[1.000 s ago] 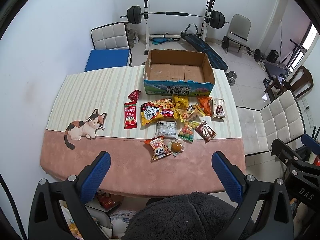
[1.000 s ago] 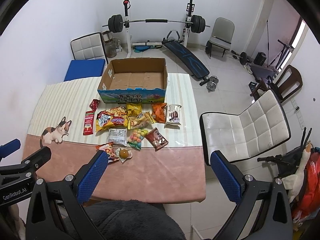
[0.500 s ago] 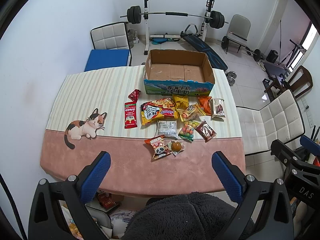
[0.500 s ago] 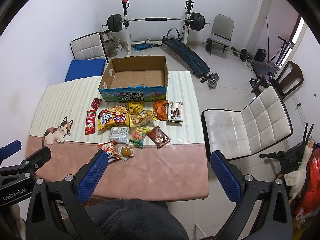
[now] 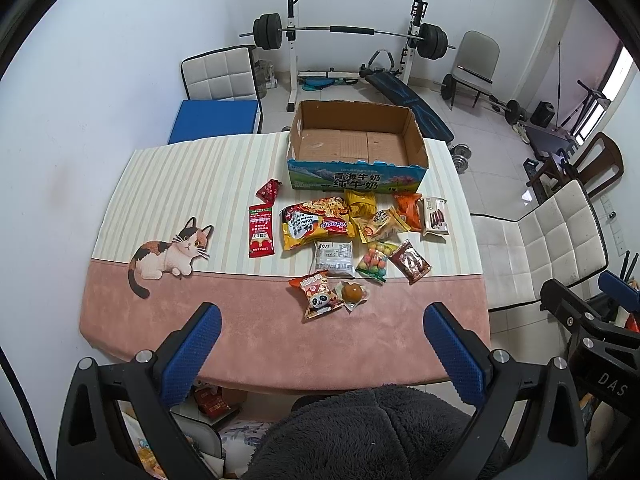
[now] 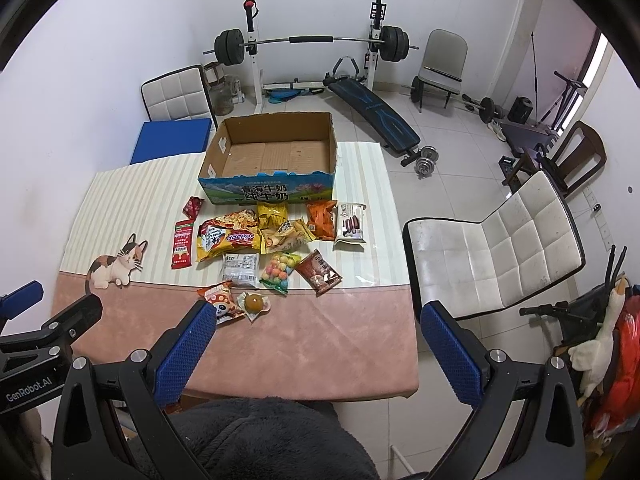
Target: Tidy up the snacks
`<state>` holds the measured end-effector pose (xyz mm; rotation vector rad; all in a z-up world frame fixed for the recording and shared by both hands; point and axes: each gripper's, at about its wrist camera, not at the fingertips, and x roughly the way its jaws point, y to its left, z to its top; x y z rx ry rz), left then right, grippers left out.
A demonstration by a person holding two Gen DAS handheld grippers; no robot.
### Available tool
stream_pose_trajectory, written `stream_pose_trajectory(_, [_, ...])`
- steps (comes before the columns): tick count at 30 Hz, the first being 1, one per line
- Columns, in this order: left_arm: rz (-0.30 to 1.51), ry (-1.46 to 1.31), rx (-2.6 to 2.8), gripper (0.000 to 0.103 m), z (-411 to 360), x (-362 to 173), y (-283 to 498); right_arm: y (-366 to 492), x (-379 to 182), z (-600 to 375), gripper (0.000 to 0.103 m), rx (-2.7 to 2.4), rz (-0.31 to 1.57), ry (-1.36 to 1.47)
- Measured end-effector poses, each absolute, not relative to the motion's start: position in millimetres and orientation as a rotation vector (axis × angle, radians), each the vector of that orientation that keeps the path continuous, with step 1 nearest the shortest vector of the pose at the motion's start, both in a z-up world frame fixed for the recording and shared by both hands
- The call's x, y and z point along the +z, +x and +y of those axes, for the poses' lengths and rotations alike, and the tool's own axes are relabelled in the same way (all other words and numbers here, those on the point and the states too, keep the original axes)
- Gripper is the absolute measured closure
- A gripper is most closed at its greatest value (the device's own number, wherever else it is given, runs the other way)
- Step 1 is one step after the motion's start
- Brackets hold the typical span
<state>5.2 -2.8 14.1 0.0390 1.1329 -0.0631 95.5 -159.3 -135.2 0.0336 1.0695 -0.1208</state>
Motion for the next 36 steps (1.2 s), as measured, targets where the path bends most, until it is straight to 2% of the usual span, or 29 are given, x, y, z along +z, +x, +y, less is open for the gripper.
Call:
stream_pose_trajectory(23, [1.130, 0.026, -0.059, 0.000, -2, 11, 8, 96, -139, -154, 0.000, -0.120, 1.077, 0.046])
stream_pose_trajectory(27, [1.144, 0.035, -0.014, 0.000, 3, -11, 30, 116, -161, -160, 0.000, -0.113, 1.122, 0.101])
stream_pose_trajectory(31, [1.238, 0.011, 0.027, 0.000, 21, -54, 60, 144, -200, -172, 0.000, -0.095, 1.196, 0.172])
stream_pose_trajectory(36, [1.281, 0.083, 0.017, 0.000, 30, -110, 105, 188, -275, -177, 0.000, -0.059, 1.330, 0.258])
